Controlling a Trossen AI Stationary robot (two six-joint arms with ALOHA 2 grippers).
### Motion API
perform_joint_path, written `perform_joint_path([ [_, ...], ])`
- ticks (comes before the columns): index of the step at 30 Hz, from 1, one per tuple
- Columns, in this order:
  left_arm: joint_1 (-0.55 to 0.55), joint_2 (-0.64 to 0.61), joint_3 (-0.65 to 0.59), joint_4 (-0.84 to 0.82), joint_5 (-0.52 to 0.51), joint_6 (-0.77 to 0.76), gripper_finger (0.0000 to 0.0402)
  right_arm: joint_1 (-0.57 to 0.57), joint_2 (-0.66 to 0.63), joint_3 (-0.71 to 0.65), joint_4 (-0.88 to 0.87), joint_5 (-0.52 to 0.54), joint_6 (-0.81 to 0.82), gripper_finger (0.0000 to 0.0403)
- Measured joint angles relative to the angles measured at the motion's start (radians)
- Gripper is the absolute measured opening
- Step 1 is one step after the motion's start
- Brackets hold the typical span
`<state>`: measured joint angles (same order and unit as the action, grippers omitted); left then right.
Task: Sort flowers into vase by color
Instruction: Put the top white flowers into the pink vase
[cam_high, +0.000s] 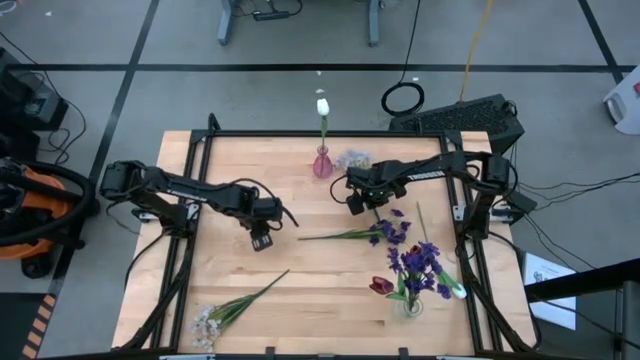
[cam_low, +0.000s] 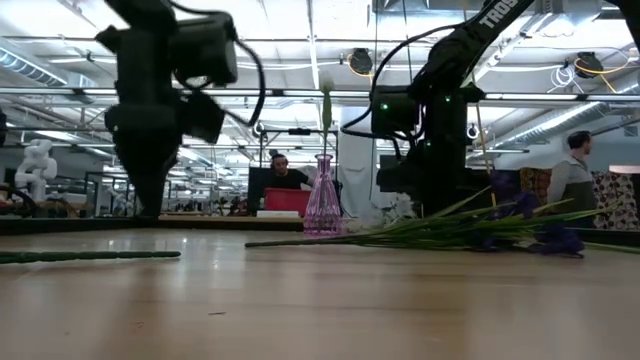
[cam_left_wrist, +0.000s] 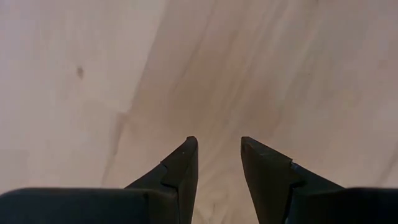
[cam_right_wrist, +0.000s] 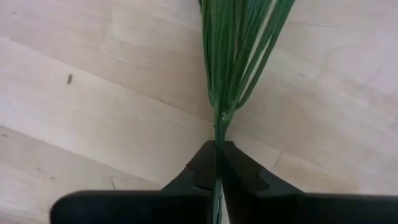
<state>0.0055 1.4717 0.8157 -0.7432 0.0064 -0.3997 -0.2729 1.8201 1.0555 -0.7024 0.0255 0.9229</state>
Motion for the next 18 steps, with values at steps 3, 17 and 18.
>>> perform_joint_path([
  [3,0.018,0.0,-0.041,0.042,0.016,-0.024,0.0128,0.0,-0.037,-0.007,0.041,0.028,-0.027,0.0003],
  [17,0.227,0.0,-0.051,0.17,0.068,0.013,0.0128,-0.002,-0.42,0.0,0.351,0.385,-0.204,0.0001],
  [18,0.241,0.0,-0.051,0.168,0.069,0.014,0.0128,0.003,-0.432,0.0,0.38,0.415,-0.231,0.0001],
])
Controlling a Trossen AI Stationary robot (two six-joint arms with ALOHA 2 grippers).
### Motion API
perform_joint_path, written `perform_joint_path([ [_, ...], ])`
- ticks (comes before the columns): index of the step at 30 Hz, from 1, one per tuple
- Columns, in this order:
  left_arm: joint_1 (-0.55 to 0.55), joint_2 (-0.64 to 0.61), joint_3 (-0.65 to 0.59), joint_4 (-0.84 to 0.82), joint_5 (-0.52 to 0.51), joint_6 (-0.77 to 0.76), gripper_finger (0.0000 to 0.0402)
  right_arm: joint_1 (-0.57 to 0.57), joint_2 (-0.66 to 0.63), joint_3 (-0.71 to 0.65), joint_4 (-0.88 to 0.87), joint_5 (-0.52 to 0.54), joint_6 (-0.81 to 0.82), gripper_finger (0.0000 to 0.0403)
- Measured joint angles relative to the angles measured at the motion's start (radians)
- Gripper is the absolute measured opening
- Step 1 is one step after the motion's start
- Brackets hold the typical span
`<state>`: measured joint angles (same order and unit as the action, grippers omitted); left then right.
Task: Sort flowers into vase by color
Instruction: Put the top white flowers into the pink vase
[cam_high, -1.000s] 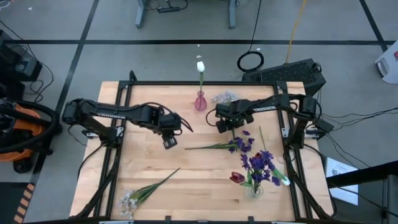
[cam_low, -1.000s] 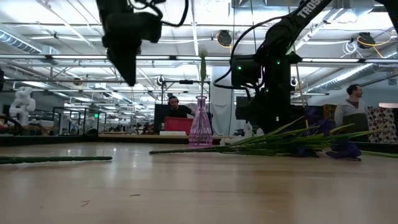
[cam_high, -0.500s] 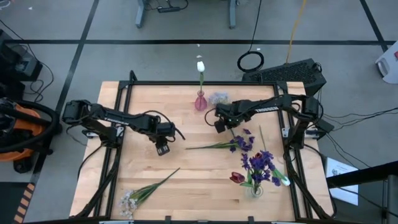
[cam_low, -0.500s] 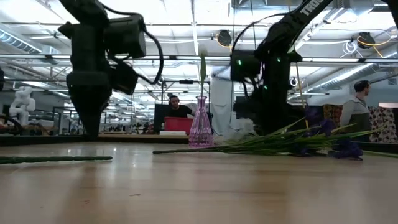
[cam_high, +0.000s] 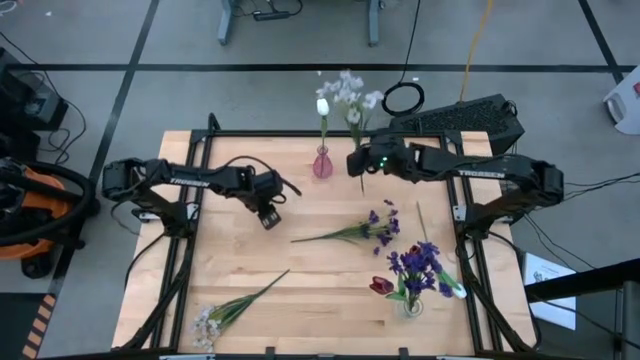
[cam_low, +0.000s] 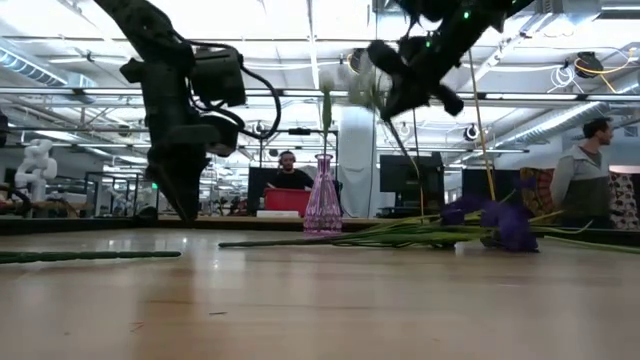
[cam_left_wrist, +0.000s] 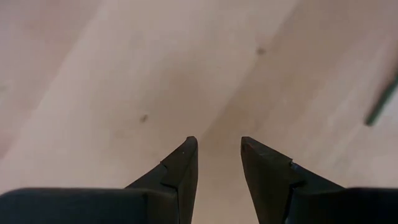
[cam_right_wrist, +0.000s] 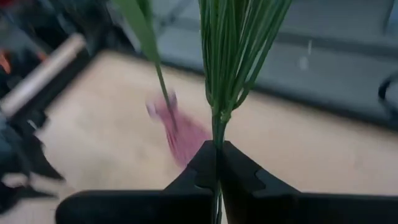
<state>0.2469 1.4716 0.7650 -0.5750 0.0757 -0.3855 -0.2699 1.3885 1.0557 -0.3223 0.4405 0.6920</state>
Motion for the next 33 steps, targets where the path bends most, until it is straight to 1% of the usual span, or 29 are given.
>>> perform_joint_path([
  [3,0.037,0.0,0.0,0.0,0.004,0.002,0.0128,0.013,-0.024,-0.002,0.126,0.08,-0.106,0.0001],
  [6,0.062,0.0,0.0,0.003,0.019,0.008,0.0128,0.004,-0.022,-0.04,0.348,0.065,-0.225,0.0],
  [8,0.076,0.0,0.0,0.015,0.038,0.009,0.0128,-0.019,-0.012,-0.076,0.508,0.029,-0.25,0.0],
  [11,0.086,0.0,0.0,0.026,0.055,0.007,0.0128,-0.061,-0.004,-0.164,0.77,-0.037,-0.281,0.0],
  [14,0.087,0.0,0.0,0.025,0.056,0.007,0.0128,-0.086,0.005,-0.258,1.061,-0.135,-0.35,0.0],
  [17,0.087,0.0,0.0,0.025,0.065,0.007,0.0128,-0.098,0.019,-0.324,1.267,-0.184,-0.442,0.0],
  [20,0.087,0.0,0.0,0.027,0.085,0.008,0.0128,-0.097,0.059,-0.344,1.352,-0.19,-0.486,0.0],
  [24,0.087,0.0,0.001,0.03,0.09,0.008,0.0128,-0.093,0.138,-0.344,1.484,-0.275,-0.483,0.0],
  [26,0.087,0.0,0.001,0.038,0.091,0.008,0.0128,-0.092,0.17,-0.344,1.542,-0.288,-0.473,0.0],
  [29,0.087,0.0,0.001,0.048,0.096,0.008,0.0128,-0.089,0.2,-0.343,1.583,-0.286,-0.491,0.0],
  [33,0.087,0.0,0.001,0.047,0.097,0.008,0.0128,-0.088,0.224,-0.314,1.57,-0.284,-0.501,0.0],
])
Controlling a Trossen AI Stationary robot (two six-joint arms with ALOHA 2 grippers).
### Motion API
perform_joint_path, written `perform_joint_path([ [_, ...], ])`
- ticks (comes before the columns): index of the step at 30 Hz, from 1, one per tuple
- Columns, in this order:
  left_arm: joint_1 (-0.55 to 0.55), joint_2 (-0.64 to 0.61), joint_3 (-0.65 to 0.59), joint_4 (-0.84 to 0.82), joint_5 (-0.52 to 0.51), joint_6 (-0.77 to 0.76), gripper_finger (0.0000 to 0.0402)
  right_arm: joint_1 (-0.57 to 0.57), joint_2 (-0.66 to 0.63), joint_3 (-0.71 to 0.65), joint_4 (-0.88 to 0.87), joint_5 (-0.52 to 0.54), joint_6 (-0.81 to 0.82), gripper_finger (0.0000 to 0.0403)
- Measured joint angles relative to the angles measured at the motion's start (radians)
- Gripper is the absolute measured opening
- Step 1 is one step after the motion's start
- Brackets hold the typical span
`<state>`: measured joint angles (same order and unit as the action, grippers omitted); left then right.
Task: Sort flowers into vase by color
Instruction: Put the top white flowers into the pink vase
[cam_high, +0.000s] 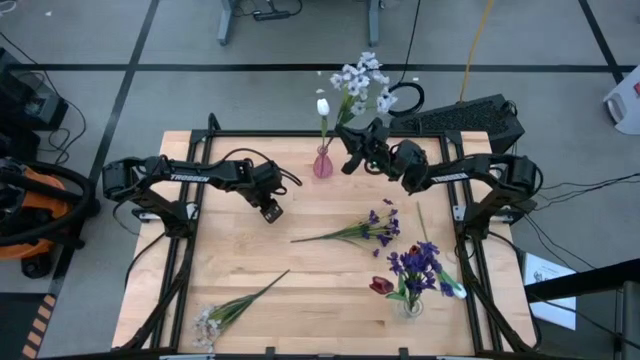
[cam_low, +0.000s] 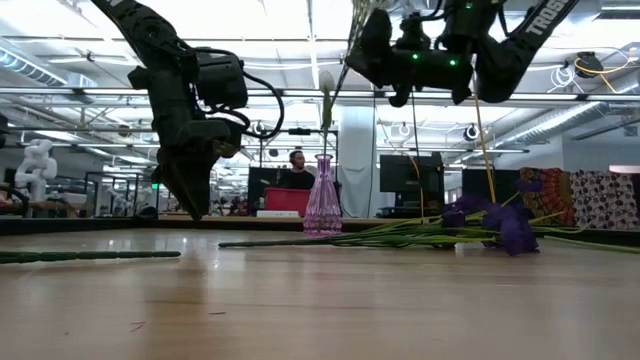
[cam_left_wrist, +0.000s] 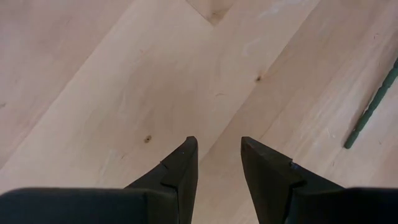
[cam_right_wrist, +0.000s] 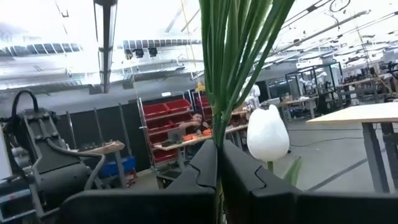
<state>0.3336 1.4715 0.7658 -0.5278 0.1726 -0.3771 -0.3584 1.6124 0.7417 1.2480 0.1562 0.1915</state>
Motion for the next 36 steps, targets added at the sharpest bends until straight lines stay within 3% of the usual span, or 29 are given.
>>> perform_joint_path([
  [10,0.0,0.0,0.0,-0.004,0.008,-0.002,0.0128,0.0,0.036,0.138,-0.248,0.0,-0.106,0.0],
  [36,0.0,0.0,0.0,-0.004,0.008,-0.002,0.0128,-0.026,0.034,0.15,-0.338,0.05,-0.151,0.0],
])
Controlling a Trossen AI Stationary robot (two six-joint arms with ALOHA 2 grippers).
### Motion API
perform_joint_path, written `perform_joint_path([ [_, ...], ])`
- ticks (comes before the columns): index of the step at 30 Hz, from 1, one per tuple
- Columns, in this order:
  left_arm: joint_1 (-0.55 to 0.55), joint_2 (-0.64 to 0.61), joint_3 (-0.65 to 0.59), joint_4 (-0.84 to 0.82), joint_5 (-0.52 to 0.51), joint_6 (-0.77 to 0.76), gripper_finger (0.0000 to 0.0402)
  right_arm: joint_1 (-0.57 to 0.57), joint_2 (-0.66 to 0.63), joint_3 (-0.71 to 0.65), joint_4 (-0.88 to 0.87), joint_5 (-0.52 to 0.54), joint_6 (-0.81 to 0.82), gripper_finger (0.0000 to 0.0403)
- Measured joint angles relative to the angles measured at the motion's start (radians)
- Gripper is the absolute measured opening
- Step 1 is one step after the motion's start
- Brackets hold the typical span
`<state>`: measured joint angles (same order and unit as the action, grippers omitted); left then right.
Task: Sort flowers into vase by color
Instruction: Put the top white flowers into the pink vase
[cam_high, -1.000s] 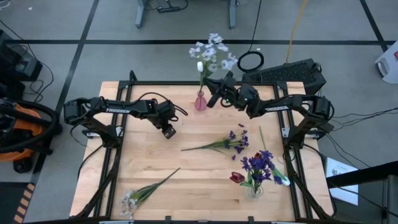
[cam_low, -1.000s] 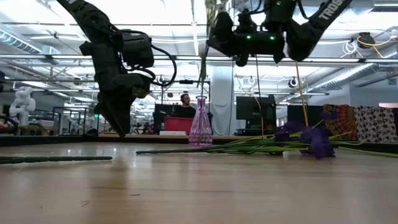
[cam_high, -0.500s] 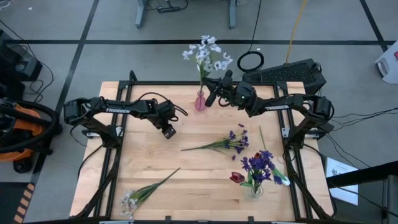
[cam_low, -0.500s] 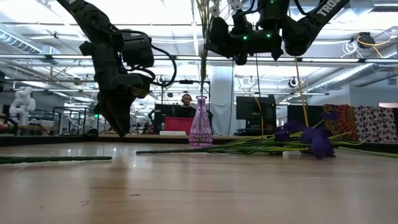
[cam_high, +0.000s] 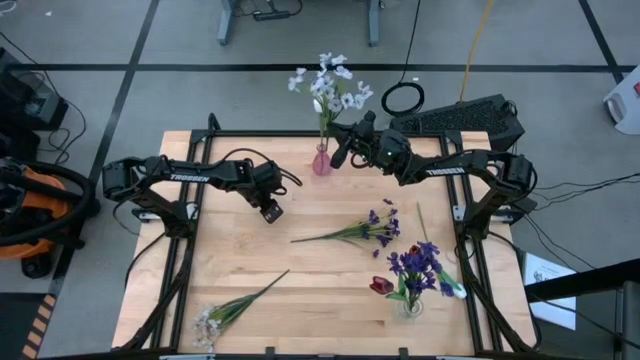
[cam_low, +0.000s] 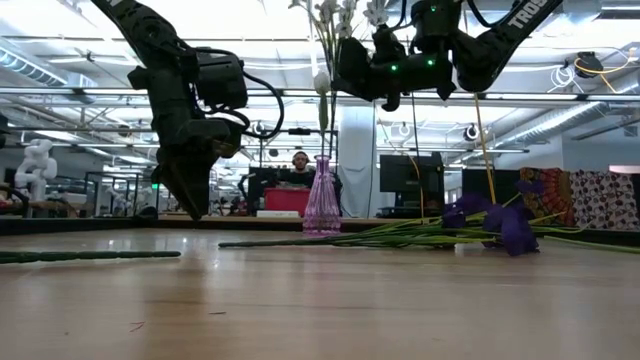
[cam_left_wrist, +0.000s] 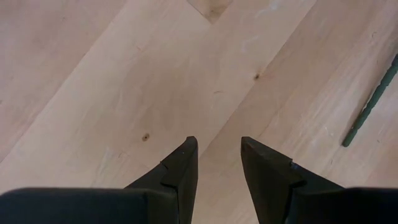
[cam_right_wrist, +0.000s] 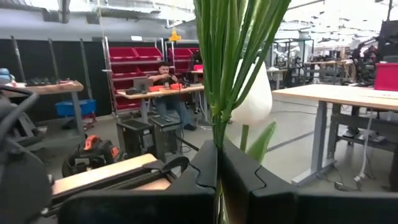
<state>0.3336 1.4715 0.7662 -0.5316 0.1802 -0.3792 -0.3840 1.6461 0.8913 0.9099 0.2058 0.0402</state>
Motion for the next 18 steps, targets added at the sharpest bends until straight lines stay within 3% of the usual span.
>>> perform_joint_path([
  [18,0.0,0.0,0.0,0.0,0.0,-0.008,0.0128,-0.01,0.054,0.053,0.047,0.0,-0.016,0.0],
])
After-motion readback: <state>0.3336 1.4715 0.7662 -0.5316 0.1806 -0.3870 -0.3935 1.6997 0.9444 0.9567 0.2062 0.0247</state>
